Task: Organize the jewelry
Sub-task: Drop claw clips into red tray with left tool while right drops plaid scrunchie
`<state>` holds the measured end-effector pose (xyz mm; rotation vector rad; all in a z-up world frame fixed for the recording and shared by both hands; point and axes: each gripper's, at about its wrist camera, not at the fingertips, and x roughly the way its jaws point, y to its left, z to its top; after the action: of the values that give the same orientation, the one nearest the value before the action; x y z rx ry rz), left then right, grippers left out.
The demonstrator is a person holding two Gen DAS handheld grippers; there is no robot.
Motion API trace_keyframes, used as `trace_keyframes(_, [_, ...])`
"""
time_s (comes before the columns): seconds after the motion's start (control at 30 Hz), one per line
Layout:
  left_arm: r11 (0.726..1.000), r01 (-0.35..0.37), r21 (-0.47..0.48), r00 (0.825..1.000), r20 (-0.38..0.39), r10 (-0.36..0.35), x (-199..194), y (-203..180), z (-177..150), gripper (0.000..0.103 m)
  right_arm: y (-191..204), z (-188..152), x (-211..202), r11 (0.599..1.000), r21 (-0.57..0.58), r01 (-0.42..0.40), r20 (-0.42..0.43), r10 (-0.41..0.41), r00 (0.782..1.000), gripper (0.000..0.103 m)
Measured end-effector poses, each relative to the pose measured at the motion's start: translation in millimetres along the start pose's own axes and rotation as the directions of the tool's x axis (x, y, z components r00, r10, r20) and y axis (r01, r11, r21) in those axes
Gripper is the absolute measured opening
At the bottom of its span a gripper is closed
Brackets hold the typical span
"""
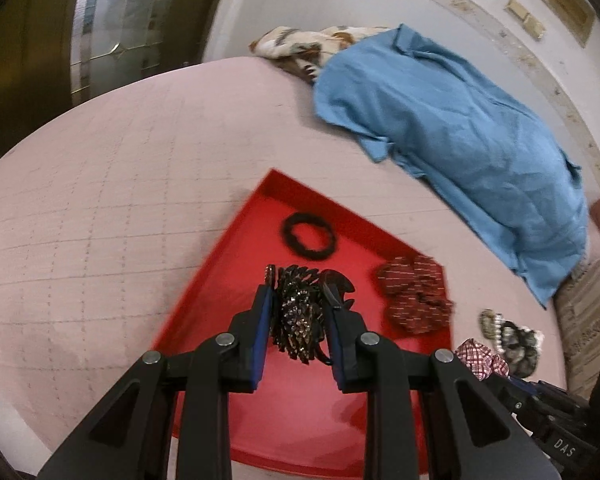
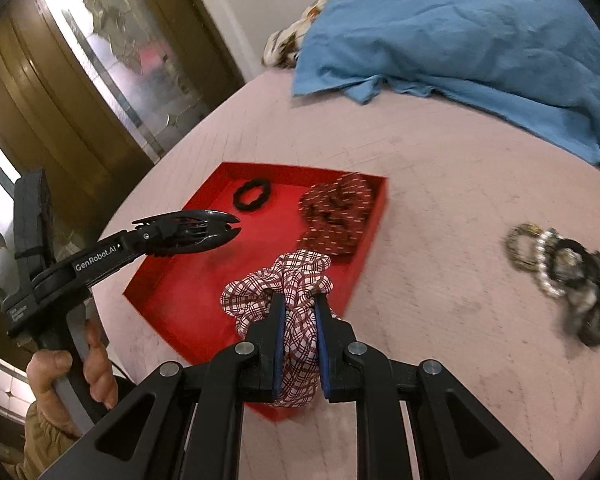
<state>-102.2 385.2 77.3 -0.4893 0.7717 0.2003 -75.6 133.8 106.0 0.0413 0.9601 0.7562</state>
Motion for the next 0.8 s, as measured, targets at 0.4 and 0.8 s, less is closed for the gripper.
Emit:
trace_keyframes(0.4, [0.999,-0.025,-0.048,1.0,-0.013,0.024,9.0,22.9,-1.0,0.025,31.4,-5.9,47.2,0.996,-0.081,0.021,-0.087,-0.028,0.996,0.016])
trace_keyframes(0.8, [0.995,-0.034,-0.094,0.999,-0.021,0.032,10.0,32.2,-2.2,0.025,44.4,-15.4,55.7,0.995,-0.103,0.002,-0.115,-0.013,0.993,0.017])
